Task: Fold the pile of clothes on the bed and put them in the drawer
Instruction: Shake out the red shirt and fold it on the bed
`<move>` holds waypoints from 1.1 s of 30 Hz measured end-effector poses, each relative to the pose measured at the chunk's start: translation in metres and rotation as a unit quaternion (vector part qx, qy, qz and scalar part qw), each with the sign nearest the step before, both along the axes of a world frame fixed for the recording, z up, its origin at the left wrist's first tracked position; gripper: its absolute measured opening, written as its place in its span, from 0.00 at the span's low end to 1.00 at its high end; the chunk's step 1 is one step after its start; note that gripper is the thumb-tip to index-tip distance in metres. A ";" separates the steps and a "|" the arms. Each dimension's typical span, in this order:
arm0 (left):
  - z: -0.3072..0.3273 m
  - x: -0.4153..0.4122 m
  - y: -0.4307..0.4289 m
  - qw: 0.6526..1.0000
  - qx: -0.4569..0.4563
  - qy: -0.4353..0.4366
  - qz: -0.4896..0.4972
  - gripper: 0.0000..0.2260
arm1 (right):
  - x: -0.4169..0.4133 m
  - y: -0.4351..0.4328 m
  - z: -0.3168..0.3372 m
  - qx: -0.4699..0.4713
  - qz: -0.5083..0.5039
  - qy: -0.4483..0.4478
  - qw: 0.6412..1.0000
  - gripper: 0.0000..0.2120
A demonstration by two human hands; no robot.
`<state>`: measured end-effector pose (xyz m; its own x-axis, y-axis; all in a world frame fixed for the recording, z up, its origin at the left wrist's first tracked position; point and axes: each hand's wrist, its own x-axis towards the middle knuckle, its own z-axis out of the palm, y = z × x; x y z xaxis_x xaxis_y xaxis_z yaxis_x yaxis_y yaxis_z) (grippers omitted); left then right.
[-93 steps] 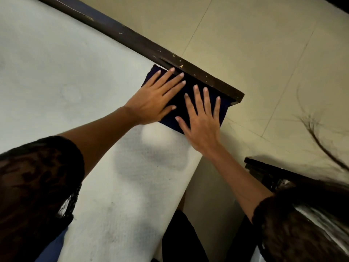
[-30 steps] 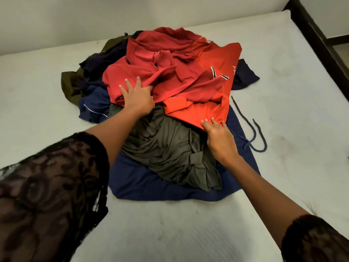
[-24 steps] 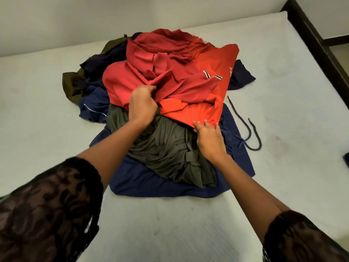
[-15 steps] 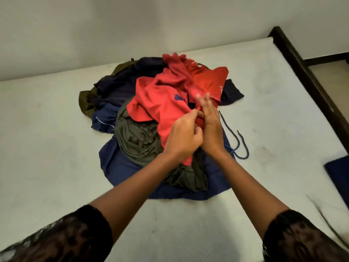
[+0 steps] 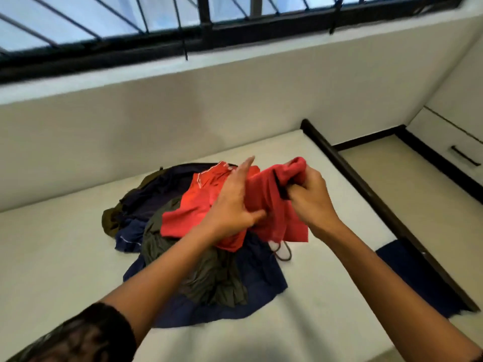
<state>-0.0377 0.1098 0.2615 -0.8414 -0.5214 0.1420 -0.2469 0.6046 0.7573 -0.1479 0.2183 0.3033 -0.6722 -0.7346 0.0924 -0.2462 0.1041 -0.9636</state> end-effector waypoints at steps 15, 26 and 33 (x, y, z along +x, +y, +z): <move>0.254 -0.116 0.129 0.946 0.244 0.172 -0.123 0.08 | -0.091 0.203 0.133 0.109 -0.053 -0.055 0.991 0.46; 0.324 -0.141 0.202 0.842 0.478 0.240 -0.067 0.10 | -0.121 0.320 0.180 0.060 -0.219 -0.024 0.974 0.09; 0.339 -0.157 0.217 0.799 0.547 0.198 -0.150 0.22 | -0.138 0.360 0.277 -0.065 -0.273 0.077 0.957 0.14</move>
<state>-0.1950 0.3267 0.6003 -0.9538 -0.2992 0.0260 0.1759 -0.4865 0.8558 -0.2856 0.5780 0.5807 -0.9238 -0.2526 0.2878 -0.3293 0.1402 -0.9338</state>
